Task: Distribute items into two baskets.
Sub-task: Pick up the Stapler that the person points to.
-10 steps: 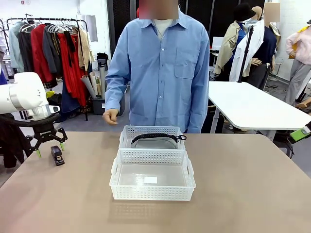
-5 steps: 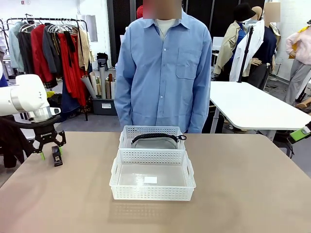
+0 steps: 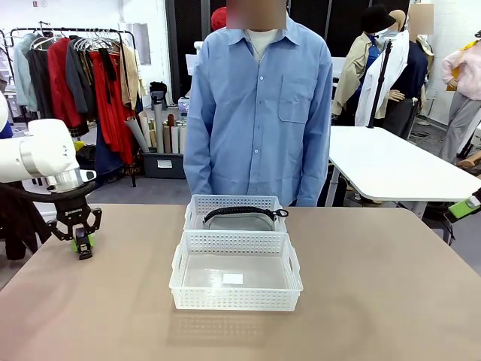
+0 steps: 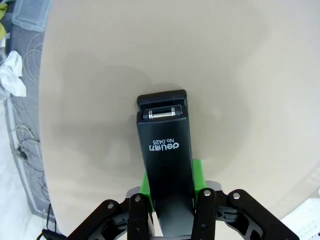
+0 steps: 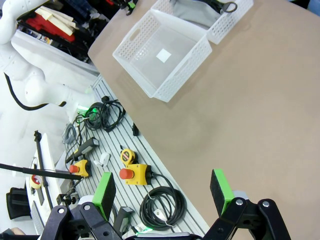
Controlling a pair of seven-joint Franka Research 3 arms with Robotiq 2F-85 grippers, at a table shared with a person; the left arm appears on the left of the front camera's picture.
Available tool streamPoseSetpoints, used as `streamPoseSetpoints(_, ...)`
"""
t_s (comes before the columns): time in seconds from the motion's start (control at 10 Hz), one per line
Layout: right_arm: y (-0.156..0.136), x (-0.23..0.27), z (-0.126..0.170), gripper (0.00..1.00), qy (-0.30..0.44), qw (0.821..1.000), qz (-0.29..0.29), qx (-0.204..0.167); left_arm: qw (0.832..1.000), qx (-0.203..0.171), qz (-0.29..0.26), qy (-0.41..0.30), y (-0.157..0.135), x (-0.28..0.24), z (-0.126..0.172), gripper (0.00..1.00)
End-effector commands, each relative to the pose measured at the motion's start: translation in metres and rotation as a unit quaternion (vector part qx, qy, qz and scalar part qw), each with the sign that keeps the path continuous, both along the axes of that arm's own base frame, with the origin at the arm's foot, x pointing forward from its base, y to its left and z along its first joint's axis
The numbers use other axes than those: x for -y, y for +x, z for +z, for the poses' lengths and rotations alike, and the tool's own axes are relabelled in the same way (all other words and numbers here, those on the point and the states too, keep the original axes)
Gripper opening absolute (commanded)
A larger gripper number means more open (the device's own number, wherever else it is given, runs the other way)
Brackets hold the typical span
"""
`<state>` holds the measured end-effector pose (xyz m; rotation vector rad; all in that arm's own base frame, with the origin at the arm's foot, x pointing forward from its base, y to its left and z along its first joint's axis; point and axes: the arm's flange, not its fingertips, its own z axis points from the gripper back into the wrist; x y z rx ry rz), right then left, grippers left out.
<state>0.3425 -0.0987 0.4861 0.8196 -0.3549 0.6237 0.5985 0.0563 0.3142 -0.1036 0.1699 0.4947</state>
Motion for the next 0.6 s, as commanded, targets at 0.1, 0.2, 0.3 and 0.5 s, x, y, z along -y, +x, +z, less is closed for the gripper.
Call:
streamPoseSetpoints(0.1, 0.0000, 0.0001, 0.0005, 1.00, 0.004, 1.000, 0.002, 0.003, 1.000, -0.007, -0.016, 0.013, -0.0022, -0.0009, -0.0029, 0.00)
streamPoseSetpoints(0.2, 0.0000, 0.0001, 0.0005, 1.00, 0.004, 1.000, 0.002, 0.003, 1.000, -0.006, -0.018, 0.014, -0.0026, -0.0007, -0.0030, 0.00)
streamPoseSetpoints(0.3, 0.0000, 0.0001, 0.0005, 1.00, 0.004, 1.000, 0.002, 0.003, 1.000, -0.005, -0.023, 0.014, -0.0031, -0.0006, -0.0028, 0.00)
streamPoseSetpoints(0.5, 0.0000, 0.0001, 0.0005, 1.00, 0.004, 1.000, 0.002, 0.003, 0.999, -0.010, -0.036, 0.012, -0.0043, 0.0001, -0.0018, 0.00)
